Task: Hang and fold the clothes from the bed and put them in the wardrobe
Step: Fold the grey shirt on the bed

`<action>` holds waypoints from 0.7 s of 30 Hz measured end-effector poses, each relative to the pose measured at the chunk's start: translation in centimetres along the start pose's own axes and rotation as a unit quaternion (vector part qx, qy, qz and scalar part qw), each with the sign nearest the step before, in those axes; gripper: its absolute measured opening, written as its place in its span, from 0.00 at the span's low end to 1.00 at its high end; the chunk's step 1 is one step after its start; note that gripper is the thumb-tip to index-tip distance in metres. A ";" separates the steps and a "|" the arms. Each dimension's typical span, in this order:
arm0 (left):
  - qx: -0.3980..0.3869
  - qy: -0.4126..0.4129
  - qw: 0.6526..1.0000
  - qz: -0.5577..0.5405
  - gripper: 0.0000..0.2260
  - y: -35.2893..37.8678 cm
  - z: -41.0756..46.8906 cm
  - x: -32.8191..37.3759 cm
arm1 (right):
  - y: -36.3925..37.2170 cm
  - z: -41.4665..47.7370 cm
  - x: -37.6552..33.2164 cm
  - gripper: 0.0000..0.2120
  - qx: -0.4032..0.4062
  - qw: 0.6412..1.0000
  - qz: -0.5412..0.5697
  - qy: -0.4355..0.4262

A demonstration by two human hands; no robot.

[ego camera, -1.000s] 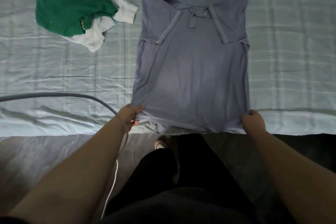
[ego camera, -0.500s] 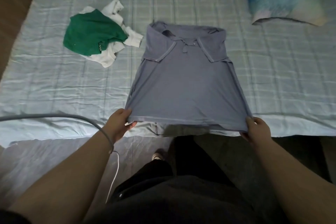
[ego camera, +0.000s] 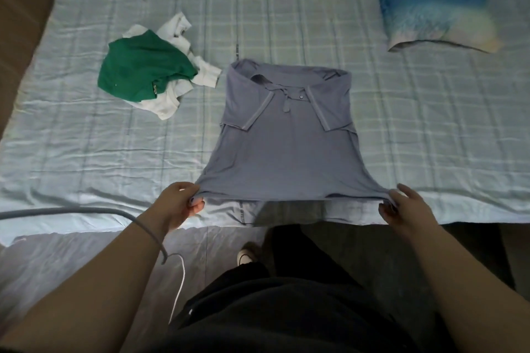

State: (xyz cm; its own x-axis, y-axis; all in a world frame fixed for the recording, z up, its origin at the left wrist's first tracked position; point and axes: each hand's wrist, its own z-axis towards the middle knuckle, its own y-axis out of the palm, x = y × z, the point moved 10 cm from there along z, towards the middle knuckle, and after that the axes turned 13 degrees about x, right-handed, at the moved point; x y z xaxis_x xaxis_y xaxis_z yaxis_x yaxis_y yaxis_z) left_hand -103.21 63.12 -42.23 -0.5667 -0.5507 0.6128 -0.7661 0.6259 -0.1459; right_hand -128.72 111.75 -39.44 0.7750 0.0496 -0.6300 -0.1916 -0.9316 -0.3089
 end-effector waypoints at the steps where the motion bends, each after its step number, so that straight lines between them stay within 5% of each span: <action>1: 0.002 0.000 1.000 -0.031 0.03 0.6 0.8 1.3 | 1.3 0.5 -1.2 0.11 -0.011 1.000 0.022 0.009; 8: 0.033 -0.051 0.983 -0.172 0.03 5.7 7.0 11.1 | 11.8 4.7 -10.2 0.07 -0.045 0.984 0.128 0.118; 13: 0.017 -0.076 0.965 -0.249 0.11 11.1 12.9 18.4 | 20.3 9.4 -17.1 0.07 -0.077 0.971 0.183 0.131; 21: 0.028 -0.073 0.940 -0.331 0.10 18.7 24.9 26.2 | 30.3 19.6 -22.1 0.06 -0.057 0.958 0.250 0.125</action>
State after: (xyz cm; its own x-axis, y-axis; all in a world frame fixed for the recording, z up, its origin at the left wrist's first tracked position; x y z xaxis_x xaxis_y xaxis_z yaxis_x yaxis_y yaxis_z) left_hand -139.94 46.69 -48.28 0.0078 -0.8822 0.4709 -0.9781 0.0913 0.1872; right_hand -163.41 89.48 -48.86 0.7258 -0.4881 -0.4847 -0.5205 -0.8504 0.0770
